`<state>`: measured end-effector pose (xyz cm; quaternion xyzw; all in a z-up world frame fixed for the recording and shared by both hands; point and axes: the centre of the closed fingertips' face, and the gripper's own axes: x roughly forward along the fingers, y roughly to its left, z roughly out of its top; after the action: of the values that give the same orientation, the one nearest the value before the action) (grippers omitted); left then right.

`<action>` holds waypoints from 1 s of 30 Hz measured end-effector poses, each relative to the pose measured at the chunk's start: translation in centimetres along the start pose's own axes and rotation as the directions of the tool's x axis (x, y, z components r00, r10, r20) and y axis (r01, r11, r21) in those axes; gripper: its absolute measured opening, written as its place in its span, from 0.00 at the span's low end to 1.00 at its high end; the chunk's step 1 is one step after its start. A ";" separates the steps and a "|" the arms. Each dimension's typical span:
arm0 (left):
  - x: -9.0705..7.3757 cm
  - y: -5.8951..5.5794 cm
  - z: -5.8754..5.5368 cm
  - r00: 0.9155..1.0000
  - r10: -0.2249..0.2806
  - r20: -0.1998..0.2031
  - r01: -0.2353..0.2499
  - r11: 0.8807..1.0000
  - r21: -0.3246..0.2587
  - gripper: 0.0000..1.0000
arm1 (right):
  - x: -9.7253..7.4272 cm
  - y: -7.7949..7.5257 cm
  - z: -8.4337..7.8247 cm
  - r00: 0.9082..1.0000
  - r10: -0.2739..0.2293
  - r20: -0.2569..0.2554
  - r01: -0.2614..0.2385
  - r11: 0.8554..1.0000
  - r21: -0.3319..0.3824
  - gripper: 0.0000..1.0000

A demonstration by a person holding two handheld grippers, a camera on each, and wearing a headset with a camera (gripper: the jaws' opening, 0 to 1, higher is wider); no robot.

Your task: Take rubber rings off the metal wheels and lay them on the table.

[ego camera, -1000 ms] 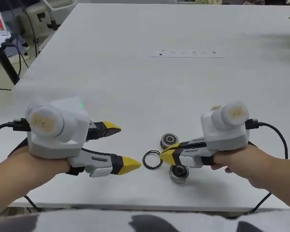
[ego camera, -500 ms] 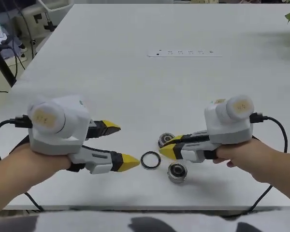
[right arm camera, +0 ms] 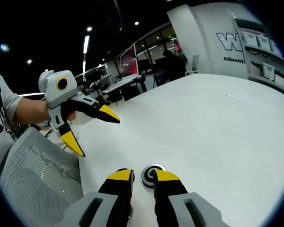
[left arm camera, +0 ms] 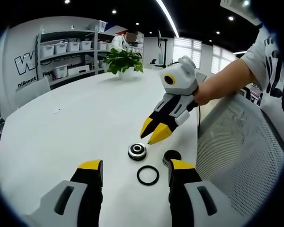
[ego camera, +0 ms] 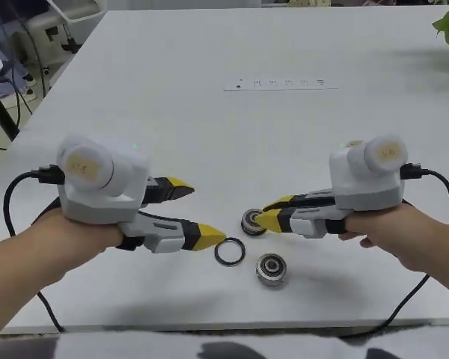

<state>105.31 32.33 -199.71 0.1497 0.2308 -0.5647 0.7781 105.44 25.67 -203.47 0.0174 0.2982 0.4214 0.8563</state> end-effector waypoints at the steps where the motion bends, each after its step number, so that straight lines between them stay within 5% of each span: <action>1: 0.1 0.1 0.1 1.000 0.000 0.002 0.000 1.000 -0.003 0.53 | -0.1 -0.2 0.0 1.000 -0.004 0.001 0.004 1.000 -0.001 0.15; 13: 1.8 0.9 0.2 1.000 -0.003 -0.015 0.003 1.000 -0.013 0.51 | -0.5 -2.1 -0.6 0.999 -0.049 -0.014 0.049 0.999 -0.025 0.16; 30: 5.2 1.1 -0.6 0.998 -0.031 -0.058 0.030 0.999 -0.027 0.47 | 0.2 -1.8 -2.5 0.997 -0.033 -0.073 0.028 0.997 -0.070 0.19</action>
<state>107.54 28.75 -203.00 0.1525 0.2630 -0.5688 0.7642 105.49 24.11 -206.13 -0.0321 0.3154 0.4188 0.8510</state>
